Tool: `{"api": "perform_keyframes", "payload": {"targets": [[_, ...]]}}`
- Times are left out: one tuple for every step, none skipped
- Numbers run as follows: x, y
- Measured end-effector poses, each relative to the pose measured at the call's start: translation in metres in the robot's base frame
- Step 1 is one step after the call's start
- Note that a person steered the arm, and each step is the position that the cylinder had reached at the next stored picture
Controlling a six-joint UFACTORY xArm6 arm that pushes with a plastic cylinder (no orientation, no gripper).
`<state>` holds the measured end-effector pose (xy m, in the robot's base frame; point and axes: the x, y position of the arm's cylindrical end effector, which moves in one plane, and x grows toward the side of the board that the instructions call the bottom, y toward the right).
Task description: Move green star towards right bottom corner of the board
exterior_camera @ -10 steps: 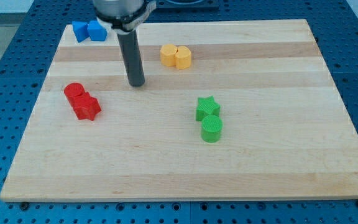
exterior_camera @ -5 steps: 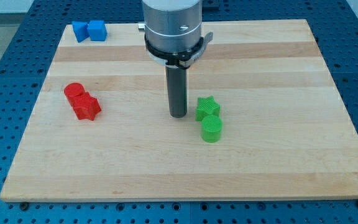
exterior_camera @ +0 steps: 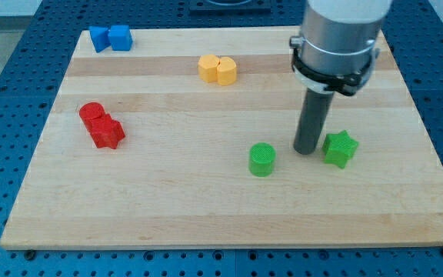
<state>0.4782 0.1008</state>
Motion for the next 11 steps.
{"api": "perform_keyframes", "payload": {"targets": [[-0.011,0.001],[-0.018,0.032],[-0.007,0.077],[0.034,0.093],[0.031,0.090],[0.007,0.055],[0.008,0.022],[0.033,0.020],[0.044,0.045],[0.044,0.076],[0.044,0.080]]}}
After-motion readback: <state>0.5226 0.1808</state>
